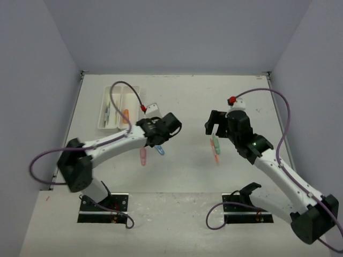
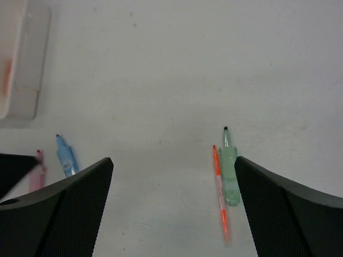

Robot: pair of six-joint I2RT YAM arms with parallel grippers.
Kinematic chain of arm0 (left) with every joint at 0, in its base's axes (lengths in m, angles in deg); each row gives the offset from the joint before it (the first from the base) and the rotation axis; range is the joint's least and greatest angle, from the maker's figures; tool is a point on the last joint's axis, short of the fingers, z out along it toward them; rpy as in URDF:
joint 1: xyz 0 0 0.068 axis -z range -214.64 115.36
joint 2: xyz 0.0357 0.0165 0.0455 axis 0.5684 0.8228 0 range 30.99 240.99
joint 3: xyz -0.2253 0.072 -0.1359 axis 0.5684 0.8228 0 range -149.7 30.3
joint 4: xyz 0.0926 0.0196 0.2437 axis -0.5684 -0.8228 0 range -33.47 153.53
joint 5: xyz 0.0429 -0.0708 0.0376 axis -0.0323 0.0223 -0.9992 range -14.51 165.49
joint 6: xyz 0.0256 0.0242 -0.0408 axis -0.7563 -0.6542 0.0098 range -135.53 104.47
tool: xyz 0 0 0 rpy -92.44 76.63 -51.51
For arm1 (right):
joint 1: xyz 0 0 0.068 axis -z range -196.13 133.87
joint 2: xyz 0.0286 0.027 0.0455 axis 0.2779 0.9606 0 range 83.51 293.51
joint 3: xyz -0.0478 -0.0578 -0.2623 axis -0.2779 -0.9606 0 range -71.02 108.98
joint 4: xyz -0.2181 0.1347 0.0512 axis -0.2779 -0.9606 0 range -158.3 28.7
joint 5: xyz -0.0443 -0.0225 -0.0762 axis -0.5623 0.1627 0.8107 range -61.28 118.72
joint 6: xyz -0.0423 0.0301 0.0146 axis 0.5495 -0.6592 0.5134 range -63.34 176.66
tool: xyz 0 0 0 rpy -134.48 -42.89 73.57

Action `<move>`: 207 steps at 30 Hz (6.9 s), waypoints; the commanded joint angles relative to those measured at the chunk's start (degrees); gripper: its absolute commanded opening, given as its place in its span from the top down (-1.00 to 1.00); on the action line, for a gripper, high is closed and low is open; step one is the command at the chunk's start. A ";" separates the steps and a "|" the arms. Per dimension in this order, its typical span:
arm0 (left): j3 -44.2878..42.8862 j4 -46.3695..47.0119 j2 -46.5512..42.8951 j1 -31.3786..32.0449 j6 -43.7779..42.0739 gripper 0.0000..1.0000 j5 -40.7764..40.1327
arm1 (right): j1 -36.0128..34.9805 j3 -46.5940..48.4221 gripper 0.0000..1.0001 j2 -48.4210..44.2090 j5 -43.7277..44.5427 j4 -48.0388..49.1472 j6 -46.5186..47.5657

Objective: Sort the stationery into containers
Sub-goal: Pick up the pen cap from the center of the board, then pick up the pen from the center of the board, then close the pen cap on the pen.

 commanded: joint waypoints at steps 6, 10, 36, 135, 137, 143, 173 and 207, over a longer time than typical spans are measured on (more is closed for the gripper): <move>20.77 9.72 -51.07 0.52 -35.14 1.00 2.00 | 0.19 -2.63 -0.45 10.41 2.38 -13.30 -6.30; 21.66 6.42 -55.08 0.44 -37.86 1.00 4.62 | 0.10 -3.36 -0.08 12.49 -1.28 -12.20 -5.50; 22.08 12.92 -57.64 0.44 -42.70 1.00 12.03 | 0.45 -0.87 0.23 30.00 -5.72 -8.65 -8.85; 35.30 93.51 -36.07 -8.43 -29.79 1.00 57.56 | -13.38 -9.78 1.00 -11.11 -42.92 35.26 -9.36; 35.53 93.95 -35.70 -8.52 -29.59 1.00 57.47 | -13.41 -9.58 1.00 -11.29 -42.92 35.11 -9.30; 35.76 94.41 -35.21 -8.52 -29.08 1.00 58.18 | -13.43 -8.97 1.00 -11.32 -41.98 34.50 -9.00; 35.16 82.71 -34.12 -7.83 -31.23 0.67 59.67 | -13.35 0.55 1.00 -10.17 -34.64 29.75 -0.32; 24.48 75.11 -37.39 -7.91 -37.10 -0.59 57.15 | -14.58 -0.70 1.00 -1.36 -48.36 34.77 -2.62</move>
